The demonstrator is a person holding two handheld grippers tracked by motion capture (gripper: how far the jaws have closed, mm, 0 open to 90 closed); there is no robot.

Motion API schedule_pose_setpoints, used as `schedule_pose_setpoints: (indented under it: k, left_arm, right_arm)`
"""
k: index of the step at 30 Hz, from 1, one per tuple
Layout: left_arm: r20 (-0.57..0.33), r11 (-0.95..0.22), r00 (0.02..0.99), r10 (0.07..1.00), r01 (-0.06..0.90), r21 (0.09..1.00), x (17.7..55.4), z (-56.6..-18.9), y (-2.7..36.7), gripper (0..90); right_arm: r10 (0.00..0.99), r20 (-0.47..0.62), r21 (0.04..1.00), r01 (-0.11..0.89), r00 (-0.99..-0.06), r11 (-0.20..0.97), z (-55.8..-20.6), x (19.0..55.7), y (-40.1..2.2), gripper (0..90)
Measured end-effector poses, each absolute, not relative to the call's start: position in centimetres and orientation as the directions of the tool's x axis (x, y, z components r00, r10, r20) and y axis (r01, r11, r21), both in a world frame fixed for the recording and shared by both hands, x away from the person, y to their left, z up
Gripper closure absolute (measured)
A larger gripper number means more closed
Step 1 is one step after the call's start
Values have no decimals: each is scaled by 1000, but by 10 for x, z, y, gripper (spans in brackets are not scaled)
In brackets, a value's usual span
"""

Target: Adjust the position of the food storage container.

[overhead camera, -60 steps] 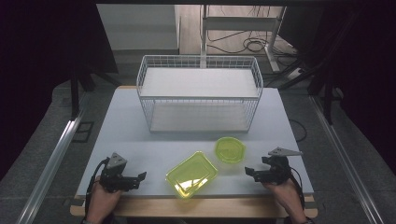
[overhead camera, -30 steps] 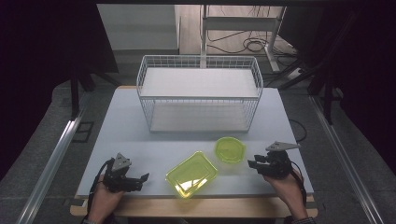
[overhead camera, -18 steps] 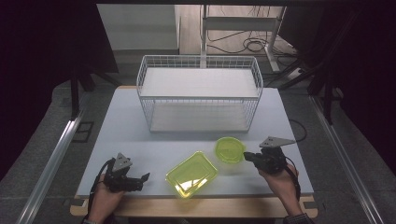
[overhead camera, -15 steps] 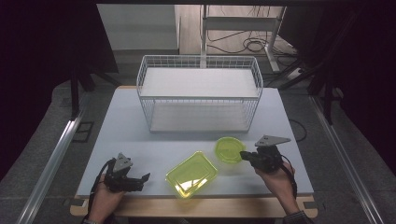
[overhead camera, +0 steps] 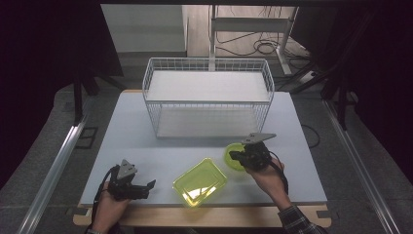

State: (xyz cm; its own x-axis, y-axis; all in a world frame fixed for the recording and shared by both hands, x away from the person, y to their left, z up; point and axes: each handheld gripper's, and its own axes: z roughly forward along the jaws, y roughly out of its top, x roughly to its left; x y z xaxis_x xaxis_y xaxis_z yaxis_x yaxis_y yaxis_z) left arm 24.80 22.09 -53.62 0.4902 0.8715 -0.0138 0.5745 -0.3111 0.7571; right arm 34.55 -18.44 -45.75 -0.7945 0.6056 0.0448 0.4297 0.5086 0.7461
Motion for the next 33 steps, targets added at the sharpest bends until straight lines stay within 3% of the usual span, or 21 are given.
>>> schedule_pose_setpoints:
  k: [16,33]
  left_arm:
    - [-17,-312,494,869,576,756,248,-537,220,28]
    - [-9,-319,497,868,573,755,248,-536,220,28]
  right_arm:
    - [592,26,688,443,-806,574,-473,367,-141,887]
    - [640,45,696,484,-767,531,-473,362,-180,883]
